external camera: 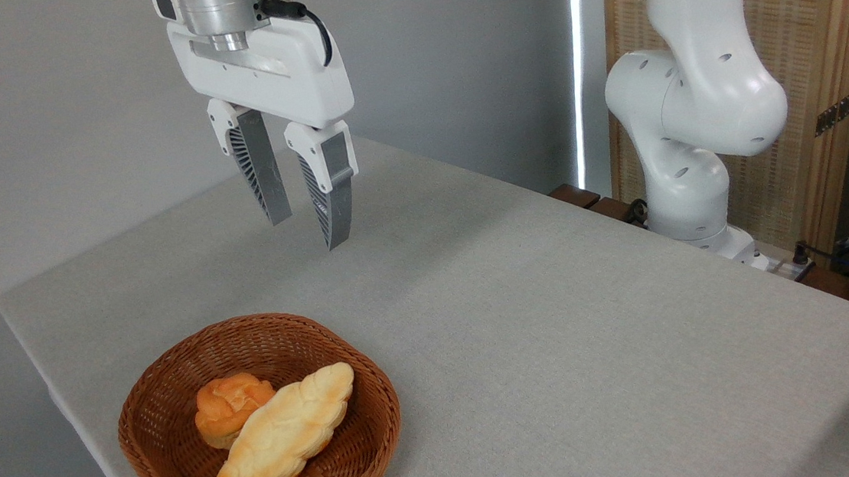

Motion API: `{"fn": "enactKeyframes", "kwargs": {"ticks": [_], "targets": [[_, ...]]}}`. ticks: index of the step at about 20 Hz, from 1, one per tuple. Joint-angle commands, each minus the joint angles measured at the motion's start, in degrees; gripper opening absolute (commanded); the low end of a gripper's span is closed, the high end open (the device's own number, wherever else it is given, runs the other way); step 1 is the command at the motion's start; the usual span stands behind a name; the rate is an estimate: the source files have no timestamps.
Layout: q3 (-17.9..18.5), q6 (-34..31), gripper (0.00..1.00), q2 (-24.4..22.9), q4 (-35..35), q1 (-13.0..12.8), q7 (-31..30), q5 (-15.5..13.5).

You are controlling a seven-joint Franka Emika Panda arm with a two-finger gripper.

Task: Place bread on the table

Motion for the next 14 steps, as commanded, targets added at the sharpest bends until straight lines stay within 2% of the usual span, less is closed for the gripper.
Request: {"fn": "enactKeyframes", "kwargs": {"ticks": [1,14], "targets": [[2.61,-1.39,1.00,0.01,0.99,-0.23,0.59,-4.36],[2.54,-0.34,1.00,0.97,0.55,-0.31,-0.02,-4.48]]}}
